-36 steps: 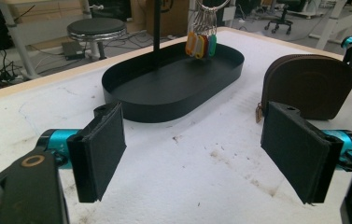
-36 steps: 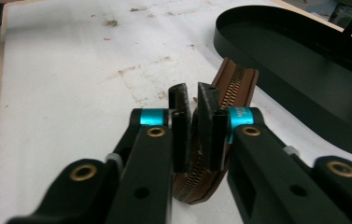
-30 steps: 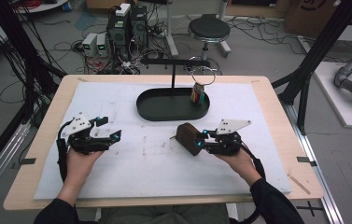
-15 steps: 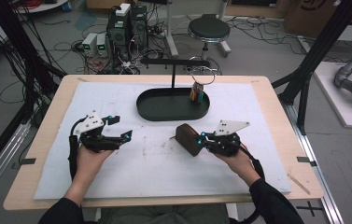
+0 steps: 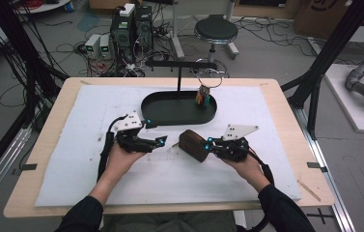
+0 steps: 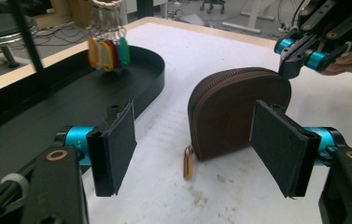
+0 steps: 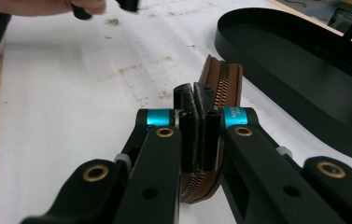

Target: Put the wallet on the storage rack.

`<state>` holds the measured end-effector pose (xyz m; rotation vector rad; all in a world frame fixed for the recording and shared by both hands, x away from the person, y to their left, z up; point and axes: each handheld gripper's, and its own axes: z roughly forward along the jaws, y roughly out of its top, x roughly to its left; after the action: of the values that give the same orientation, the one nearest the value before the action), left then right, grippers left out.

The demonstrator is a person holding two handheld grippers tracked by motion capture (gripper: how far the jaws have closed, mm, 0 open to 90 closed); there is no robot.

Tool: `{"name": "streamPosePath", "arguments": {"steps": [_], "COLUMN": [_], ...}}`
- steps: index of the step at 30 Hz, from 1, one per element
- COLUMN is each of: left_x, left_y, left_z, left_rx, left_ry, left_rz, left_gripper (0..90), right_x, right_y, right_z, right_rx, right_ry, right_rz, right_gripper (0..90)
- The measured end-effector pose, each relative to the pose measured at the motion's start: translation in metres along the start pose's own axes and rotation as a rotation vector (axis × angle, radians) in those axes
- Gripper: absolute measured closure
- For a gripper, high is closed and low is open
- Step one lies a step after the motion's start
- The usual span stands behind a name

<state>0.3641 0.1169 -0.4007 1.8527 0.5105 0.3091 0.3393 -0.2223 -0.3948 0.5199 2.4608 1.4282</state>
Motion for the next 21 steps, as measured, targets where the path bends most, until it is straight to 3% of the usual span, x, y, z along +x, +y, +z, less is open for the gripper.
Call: {"name": "streamPosePath", "arguments": {"steps": [5, 9, 12, 15, 21], "left_x": [-0.001, -0.004, -0.005, -0.007, -0.002], "left_y": [-0.002, -0.001, 0.0, 0.002, -0.002], "left_z": [0.013, 0.021, 0.031, 0.039, 0.05], "left_rx": [0.013, 0.002, 0.043, 0.048, 0.072], "left_ry": [-0.033, -0.067, -0.109, -0.146, -0.17], "left_rz": [-0.026, -0.017, -0.018, -0.022, -0.032], "left_gripper": [33.4, 36.1, 35.6, 34.8, 34.2], "right_x": [0.0, 0.0, -0.002, -0.003, -0.004], "right_y": [0.0, -0.001, -0.001, -0.002, -0.003], "right_z": [0.0, -0.002, -0.003, -0.004, -0.006], "right_rx": [-0.001, 0.003, 0.004, 0.003, 0.004], "right_ry": [0.014, 0.03, 0.038, 0.047, 0.063], "right_rz": [-0.009, -0.009, -0.011, -0.01, -0.011], "right_gripper": [89.8, 89.9, 89.8, 89.8, 89.8]}}
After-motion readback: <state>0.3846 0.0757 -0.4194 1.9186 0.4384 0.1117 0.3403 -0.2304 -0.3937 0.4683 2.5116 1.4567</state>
